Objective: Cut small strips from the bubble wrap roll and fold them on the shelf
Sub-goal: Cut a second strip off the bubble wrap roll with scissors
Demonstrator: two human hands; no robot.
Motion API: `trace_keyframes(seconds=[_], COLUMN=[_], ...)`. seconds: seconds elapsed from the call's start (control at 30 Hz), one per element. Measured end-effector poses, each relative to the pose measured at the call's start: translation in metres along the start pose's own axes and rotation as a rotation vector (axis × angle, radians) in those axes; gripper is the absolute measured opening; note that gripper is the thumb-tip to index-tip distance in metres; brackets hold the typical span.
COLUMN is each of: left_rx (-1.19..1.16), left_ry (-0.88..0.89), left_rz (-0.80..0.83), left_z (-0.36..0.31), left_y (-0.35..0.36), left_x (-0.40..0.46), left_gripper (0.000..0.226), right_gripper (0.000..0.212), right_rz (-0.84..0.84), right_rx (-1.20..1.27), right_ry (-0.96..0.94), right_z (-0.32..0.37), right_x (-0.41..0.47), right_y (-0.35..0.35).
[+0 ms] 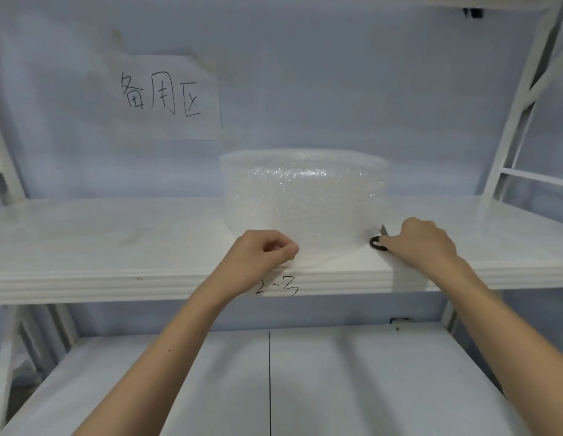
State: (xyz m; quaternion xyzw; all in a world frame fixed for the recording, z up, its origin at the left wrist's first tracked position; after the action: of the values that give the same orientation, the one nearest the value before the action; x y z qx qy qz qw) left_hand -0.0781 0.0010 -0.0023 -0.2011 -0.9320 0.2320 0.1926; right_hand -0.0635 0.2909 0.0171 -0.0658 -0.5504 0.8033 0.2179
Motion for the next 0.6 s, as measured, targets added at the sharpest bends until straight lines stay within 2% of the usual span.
trace_keyframes(seconds=[0.2,0.33,0.47,0.6], left_rx=[0.005,-0.013,-0.004,0.066], left_ry=[-0.001,-0.01,-0.015,-0.022], left_rz=[0.016,0.015,0.004,0.017], left_z=[-0.001,-0.001,-0.002,-0.002], left_y=[0.003,0.003,0.003,0.006], left_x=[0.003,0.001,0.001,0.001], left_gripper=[0.009,0.013,0.011,0.004], right_gripper=[0.03,0.026,0.022,0.029], right_rz=[0.15,0.232,0.366,0.459], right_rx=[-0.173,-0.092,0.381,0.919], right_ry=[0.057,0.063,0.044,-0.04], right_z=[0.009,0.002,-0.03,-0.06], right_x=[0.01,0.004,-0.016,-0.046], right_y=[-0.008,-0.03,-0.045,-0.032])
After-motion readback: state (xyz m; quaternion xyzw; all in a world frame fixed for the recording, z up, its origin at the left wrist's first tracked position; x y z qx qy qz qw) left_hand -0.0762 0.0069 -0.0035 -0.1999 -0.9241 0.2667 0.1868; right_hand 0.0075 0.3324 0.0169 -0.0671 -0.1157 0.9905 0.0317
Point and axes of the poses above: each hand's wrist, its own x-axis towards the middle knuckle, its own y-axis out of the palm, z = x × y, the point moved 6 cm from there along x, towards the middle knuckle, and after that the axes turned 8 degrees about z, right-handed, at the moved point
